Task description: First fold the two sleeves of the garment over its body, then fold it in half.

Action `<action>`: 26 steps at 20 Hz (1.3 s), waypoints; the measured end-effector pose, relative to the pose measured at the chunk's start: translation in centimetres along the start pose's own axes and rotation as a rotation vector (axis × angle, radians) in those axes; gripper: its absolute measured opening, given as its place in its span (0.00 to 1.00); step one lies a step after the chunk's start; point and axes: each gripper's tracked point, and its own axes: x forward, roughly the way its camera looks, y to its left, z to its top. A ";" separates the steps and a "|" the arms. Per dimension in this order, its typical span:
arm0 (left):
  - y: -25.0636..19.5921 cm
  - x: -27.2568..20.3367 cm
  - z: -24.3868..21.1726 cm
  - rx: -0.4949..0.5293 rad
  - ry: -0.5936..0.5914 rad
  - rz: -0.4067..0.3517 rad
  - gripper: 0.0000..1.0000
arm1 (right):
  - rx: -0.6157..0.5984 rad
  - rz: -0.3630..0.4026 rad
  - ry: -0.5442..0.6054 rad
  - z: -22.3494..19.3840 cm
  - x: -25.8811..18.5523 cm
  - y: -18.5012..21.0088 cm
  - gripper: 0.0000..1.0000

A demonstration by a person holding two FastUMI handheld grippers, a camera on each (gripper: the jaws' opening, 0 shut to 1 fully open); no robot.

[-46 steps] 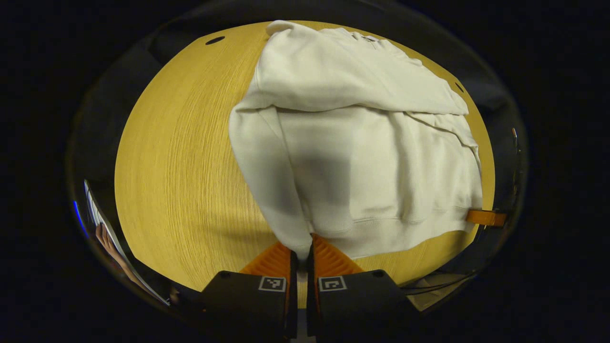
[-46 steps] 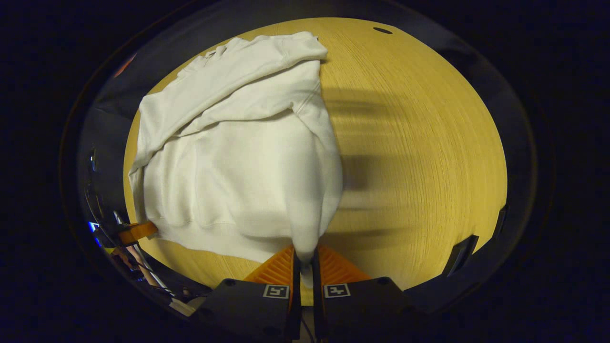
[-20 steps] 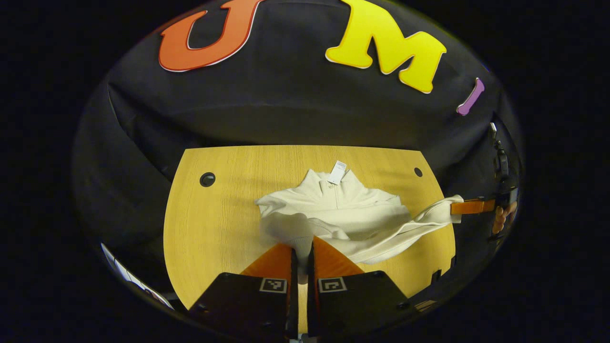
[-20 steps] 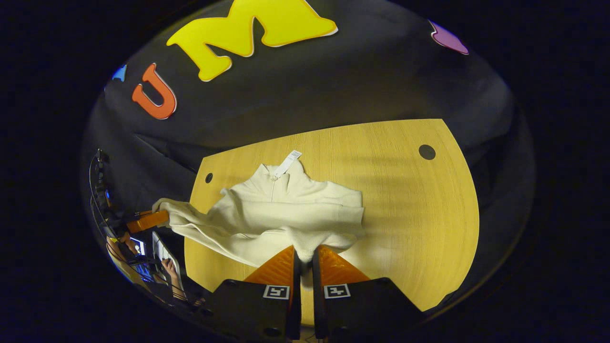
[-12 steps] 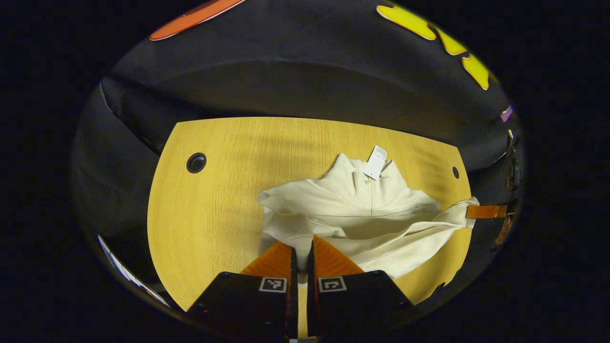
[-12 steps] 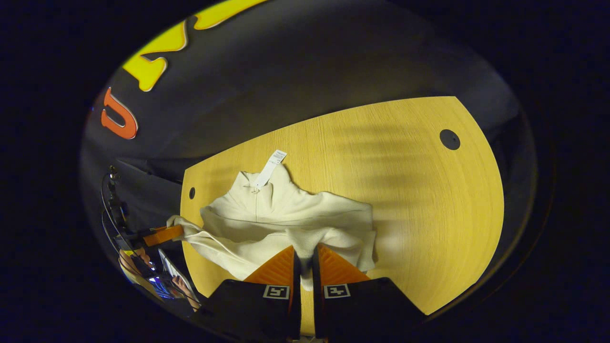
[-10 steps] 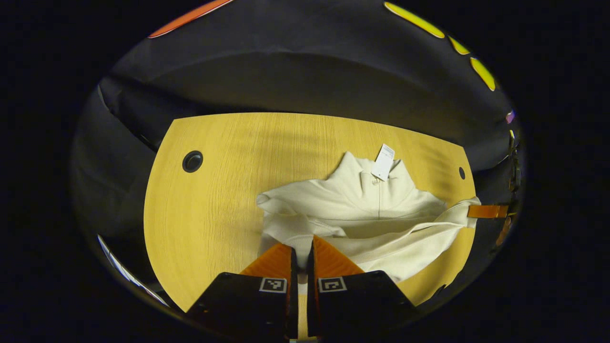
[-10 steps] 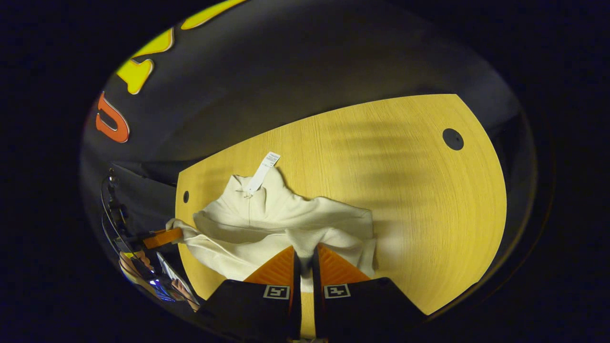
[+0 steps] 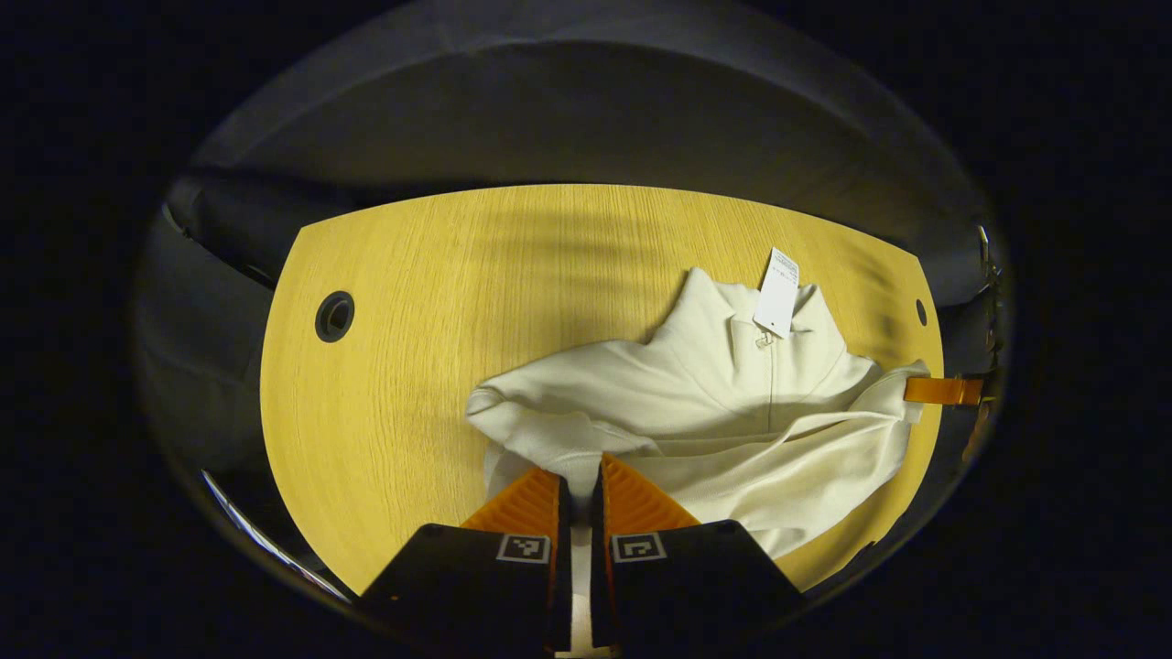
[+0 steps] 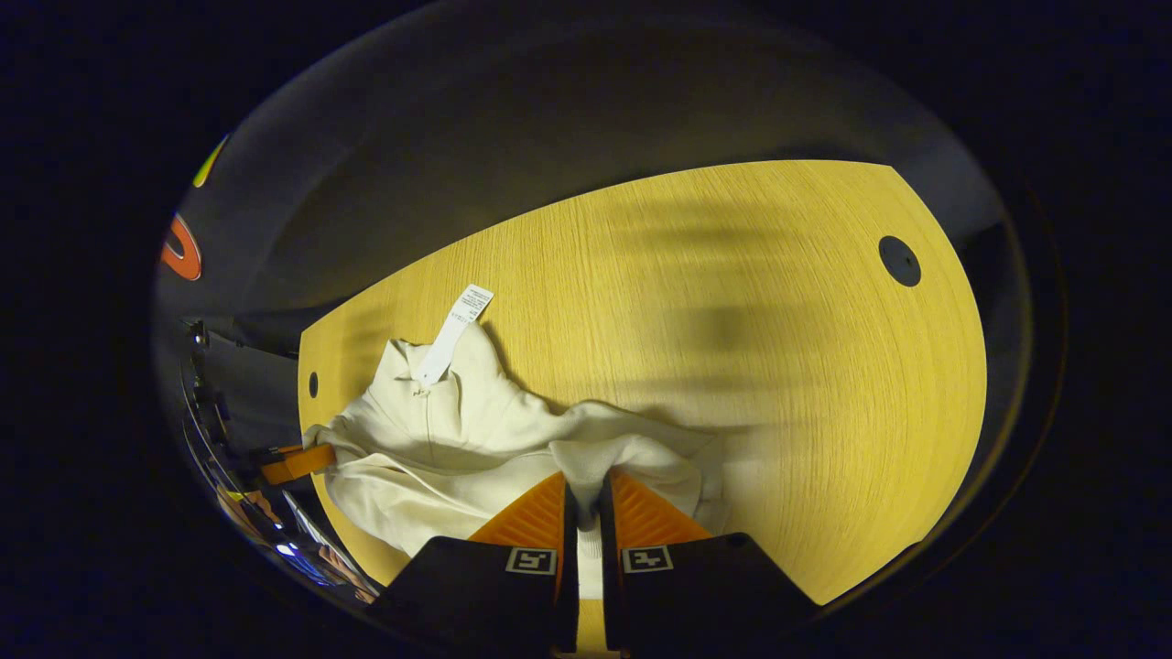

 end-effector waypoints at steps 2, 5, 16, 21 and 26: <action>0.0 -0.3 -0.2 0.003 -0.003 -0.005 0.12 | -0.011 -0.003 -0.015 0.3 -0.3 0.1 0.14; 0.4 -0.9 -0.1 -0.003 -0.017 -0.001 0.16 | -0.038 -0.009 -0.087 1.9 -1.2 0.8 0.20; 1.7 -5.6 0.4 -0.032 -0.133 0.047 0.93 | -0.119 -0.114 -0.216 2.2 -6.7 0.4 0.93; 1.2 -10.2 0.0 -0.049 -0.268 0.016 0.97 | -0.199 -0.184 -0.327 0.2 -11.8 1.1 0.97; 1.2 -17.3 -3.3 -0.008 -0.463 0.059 0.97 | -0.237 -0.174 -0.514 -3.8 -19.2 3.7 0.93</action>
